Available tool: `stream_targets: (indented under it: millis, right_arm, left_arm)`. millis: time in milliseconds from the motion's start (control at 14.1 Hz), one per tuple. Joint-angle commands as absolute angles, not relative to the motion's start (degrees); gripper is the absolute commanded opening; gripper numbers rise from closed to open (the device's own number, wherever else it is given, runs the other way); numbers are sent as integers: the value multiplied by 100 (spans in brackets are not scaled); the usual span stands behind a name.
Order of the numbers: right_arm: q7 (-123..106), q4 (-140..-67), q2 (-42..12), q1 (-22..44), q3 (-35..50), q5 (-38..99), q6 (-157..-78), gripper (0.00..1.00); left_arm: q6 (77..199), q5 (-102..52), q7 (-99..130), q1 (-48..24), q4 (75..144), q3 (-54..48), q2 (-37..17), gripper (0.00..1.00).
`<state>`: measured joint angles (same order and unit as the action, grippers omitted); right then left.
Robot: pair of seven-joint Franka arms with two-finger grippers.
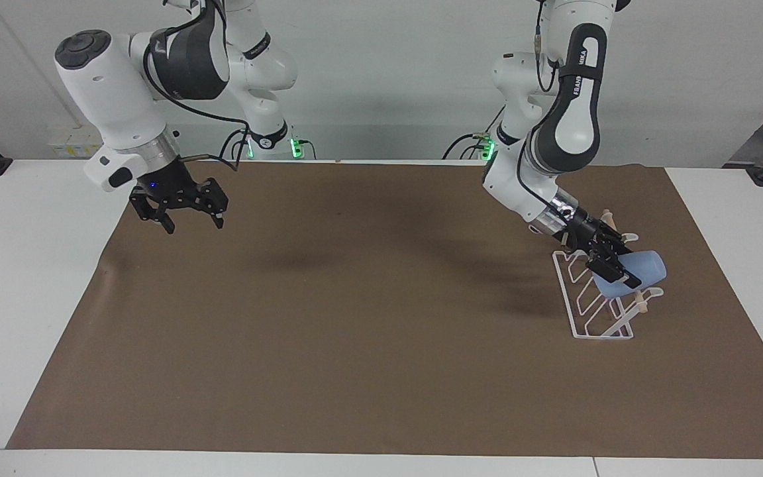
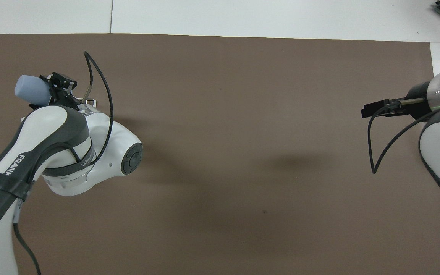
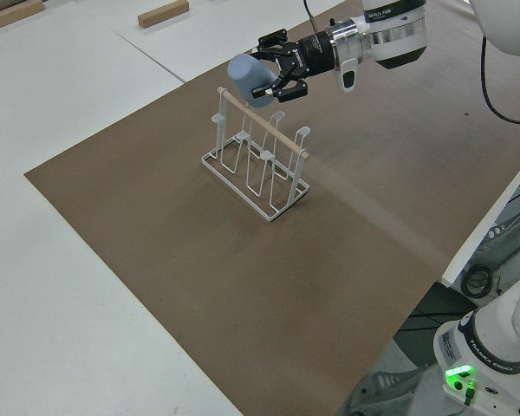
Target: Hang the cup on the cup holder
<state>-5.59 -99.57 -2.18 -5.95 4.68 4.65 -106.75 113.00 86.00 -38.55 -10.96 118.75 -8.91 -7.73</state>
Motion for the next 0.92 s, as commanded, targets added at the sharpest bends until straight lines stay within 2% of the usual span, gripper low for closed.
stream_targets:
  millis: [0, 213, 284, 355, 426, 497, 568, 852]
  right_arm:
    - [-615, -10055, -35, -615, 475, 343, -10644, 100]
    - [-615, -10055, -35, -615, 475, 343, -10644, 100]
    - [-615, -10055, -35, -615, 475, 343, -10644, 100]
    - [-615, -10055, -35, -615, 475, 343, -10644, 100]
    - [-615, -10055, -35, -615, 475, 343, -10644, 100]
    - [-615, -10055, -35, -607, 475, 343, -10644, 100]
    - [-615, -10055, -35, -615, 475, 343, -10644, 100]
    - [-615, -10055, -35, -615, 475, 343, -10644, 100]
  left_arm:
    - [11408, 8727, -3876, -1090, 11979, -861, -677, 0]
    - [11549, 8736, -3876, -1072, 11988, -853, -677, 1]
    - [11540, 8736, -3885, -1081, 11988, -853, -677, 11]
    - [11514, 8736, -3885, -1081, 11988, -861, -677, 12]
    - [11496, 8736, -3902, -1081, 11988, -861, -677, 21]
    - [11531, 8736, -3946, -1081, 11988, -861, -668, 89]
    - [11549, 8736, -4120, -1081, 11980, -861, -651, 100]
    - [11663, 8719, -4333, -1081, 11944, -861, -598, 100]
